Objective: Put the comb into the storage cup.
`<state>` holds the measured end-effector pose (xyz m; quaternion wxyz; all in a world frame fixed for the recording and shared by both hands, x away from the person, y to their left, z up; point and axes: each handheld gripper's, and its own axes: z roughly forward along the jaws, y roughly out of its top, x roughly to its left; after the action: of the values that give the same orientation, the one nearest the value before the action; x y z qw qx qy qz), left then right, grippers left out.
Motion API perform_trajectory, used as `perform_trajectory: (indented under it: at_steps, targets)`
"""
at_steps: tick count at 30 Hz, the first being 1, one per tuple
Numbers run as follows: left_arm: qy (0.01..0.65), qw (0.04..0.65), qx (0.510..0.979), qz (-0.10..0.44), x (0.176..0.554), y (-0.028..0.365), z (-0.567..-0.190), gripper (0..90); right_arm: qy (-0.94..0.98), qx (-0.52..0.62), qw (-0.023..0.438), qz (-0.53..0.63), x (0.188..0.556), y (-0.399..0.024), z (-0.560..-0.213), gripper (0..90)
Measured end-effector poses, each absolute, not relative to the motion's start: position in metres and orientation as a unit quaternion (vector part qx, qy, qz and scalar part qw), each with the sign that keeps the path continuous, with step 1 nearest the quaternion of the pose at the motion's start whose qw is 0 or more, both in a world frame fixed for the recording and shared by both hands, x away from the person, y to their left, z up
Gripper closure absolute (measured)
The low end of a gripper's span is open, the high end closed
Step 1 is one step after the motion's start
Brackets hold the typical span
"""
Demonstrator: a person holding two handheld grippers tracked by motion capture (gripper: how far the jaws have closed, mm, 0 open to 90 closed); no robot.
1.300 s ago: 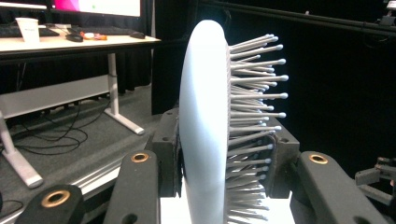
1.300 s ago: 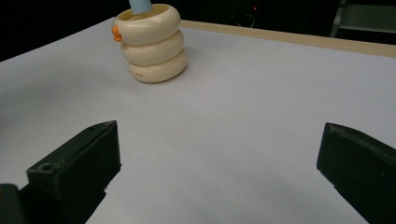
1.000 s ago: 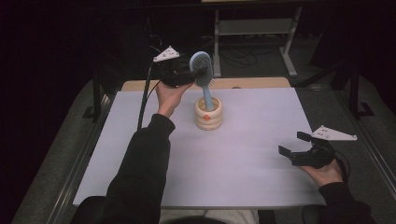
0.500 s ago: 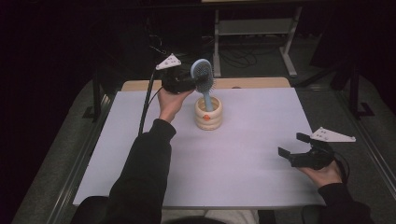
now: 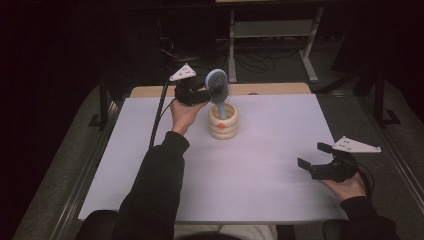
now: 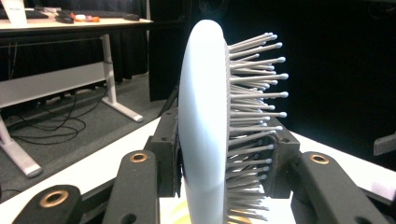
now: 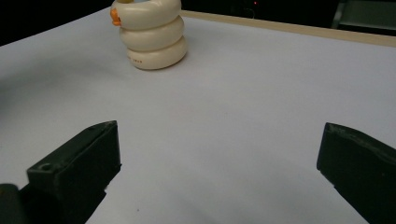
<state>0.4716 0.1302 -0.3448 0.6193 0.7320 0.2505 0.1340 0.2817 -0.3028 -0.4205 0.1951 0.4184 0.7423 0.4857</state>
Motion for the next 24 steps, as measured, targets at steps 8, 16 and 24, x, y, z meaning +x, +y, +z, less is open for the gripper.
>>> perform_trajectory:
  at_steps: [8, 16, 24]
  targets:
    - [0.254, 0.618, 0.732, 0.13, 0.472, 0.128, -0.352, 56.7, 0.743, 0.419, 0.193, 0.485, 0.282, -0.302, -0.421, 0.0]
    - [0.256, 0.618, 0.732, 0.127, 0.472, 0.127, -0.356, 56.6, 0.744, 0.42, 0.191, 0.484, 0.282, -0.302, -0.421, 0.0]
    - [0.271, 0.615, 0.73, 0.123, 0.474, 0.128, -0.366, 56.1, 0.745, 0.42, 0.189, 0.483, 0.282, -0.302, -0.421, 0.0]
